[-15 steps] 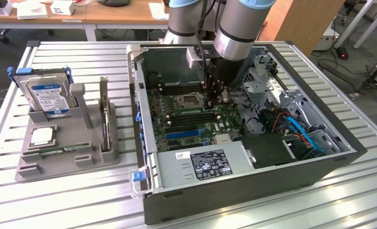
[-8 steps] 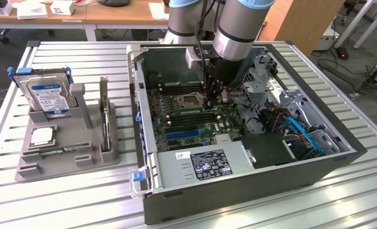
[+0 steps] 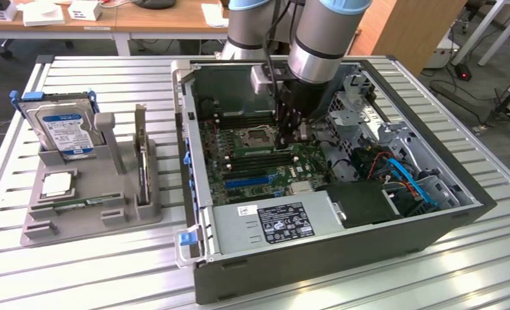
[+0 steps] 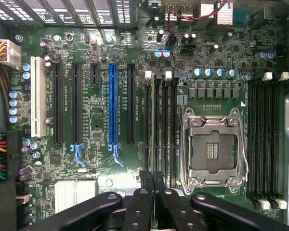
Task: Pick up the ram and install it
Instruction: 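Insert the ram into the slot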
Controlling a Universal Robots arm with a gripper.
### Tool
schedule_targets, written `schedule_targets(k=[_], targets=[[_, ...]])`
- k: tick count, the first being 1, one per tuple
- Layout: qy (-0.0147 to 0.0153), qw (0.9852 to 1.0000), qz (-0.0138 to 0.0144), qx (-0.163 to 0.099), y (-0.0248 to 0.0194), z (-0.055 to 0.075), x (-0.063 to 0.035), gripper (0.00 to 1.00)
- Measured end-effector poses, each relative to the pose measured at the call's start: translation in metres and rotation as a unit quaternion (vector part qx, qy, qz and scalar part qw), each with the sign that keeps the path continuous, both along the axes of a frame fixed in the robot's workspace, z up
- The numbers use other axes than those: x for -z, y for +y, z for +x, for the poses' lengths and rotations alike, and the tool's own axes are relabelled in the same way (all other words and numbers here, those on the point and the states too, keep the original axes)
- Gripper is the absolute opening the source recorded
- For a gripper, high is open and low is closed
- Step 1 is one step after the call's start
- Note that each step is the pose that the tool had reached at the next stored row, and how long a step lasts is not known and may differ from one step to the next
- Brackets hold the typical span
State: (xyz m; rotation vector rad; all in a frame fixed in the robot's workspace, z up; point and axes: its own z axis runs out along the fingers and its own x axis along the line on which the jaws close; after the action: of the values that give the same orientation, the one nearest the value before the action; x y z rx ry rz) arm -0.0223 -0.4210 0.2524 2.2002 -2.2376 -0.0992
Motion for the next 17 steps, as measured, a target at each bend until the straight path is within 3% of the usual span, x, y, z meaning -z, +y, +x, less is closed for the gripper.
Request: schedule_targets(k=[17], targets=[[0.0000, 1.0000, 0.0000, 0.000, 0.0000, 0.0000, 0.0073, 0.11]])
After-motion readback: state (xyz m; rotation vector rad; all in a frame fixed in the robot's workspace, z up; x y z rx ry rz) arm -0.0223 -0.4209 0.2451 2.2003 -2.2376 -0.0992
